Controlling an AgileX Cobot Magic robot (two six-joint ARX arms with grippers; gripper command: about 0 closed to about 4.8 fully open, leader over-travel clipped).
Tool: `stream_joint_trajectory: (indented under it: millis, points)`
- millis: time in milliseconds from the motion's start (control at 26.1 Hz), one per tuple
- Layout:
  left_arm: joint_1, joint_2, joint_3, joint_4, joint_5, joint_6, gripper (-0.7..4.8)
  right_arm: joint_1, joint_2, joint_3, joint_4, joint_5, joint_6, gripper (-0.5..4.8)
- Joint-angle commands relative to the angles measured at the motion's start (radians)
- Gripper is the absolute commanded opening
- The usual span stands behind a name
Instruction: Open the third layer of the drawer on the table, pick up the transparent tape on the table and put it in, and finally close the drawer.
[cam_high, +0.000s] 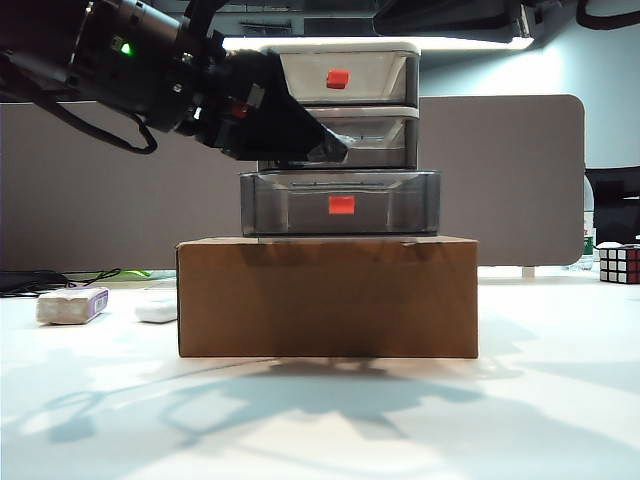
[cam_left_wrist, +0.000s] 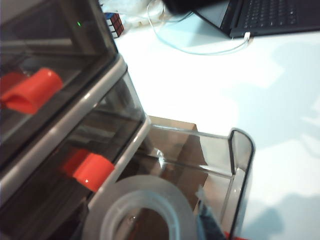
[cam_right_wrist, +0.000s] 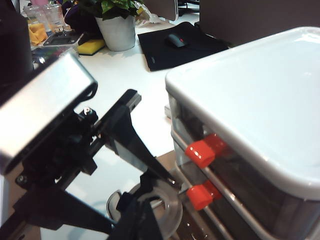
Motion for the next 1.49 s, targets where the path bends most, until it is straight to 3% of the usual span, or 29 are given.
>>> stream_joint_trajectory:
  millis: [38, 230, 460, 882, 1073, 1150, 1188, 1226, 1380, 1495]
  points:
    - [0.002, -0.003, 0.003, 0.021, 0.002, -0.008, 2.04, 0.0, -0.005, 0.006, 0.005, -0.001, -0.007, -0.05]
    - [0.002, -0.003, 0.003, 0.027, 0.009, -0.056, 2.3, 0.0, -0.005, 0.006, 0.005, -0.001, -0.007, -0.05]
    - [0.002, -0.003, 0.003, 0.034, 0.008, -0.056, 3.47, 0.0, -0.005, 0.006, 0.005, -0.001, -0.007, -0.05]
    - [0.002, -0.003, 0.003, 0.04, 0.008, -0.142, 3.41, 0.0, -0.005, 0.006, 0.005, -0.001, -0.008, -0.05]
    - [0.001, -0.005, 0.003, 0.051, 0.006, -0.142, 3.4, 0.0, -0.005, 0.006, 0.005, -0.001, -0.007, -0.05]
    - [0.001, -0.049, 0.002, 0.032, 0.042, -0.142, 2.65, 0.0, -0.007, 0.006, 0.006, -0.001, -0.011, -0.05]
    - [0.001, -0.096, 0.002, -0.018, 0.087, -0.153, 0.8, 0.0, -0.007, 0.006, 0.016, 0.0, -0.021, -0.05]
    - [0.001, -0.117, 0.002, -0.046, 0.115, -0.178, -0.15, 0.0, -0.007, 0.006, 0.03, -0.001, -0.021, -0.05]
    - [0.001, -0.16, 0.002, -0.257, 0.167, -0.257, -0.06, 0.0, -0.002, 0.029, 0.084, 0.027, -0.019, -0.05]
    - [0.001, -0.126, 0.002, -0.299, 0.166, -0.258, -0.06, -0.001, 0.047, 0.106, 0.063, 0.061, -0.02, -0.05]
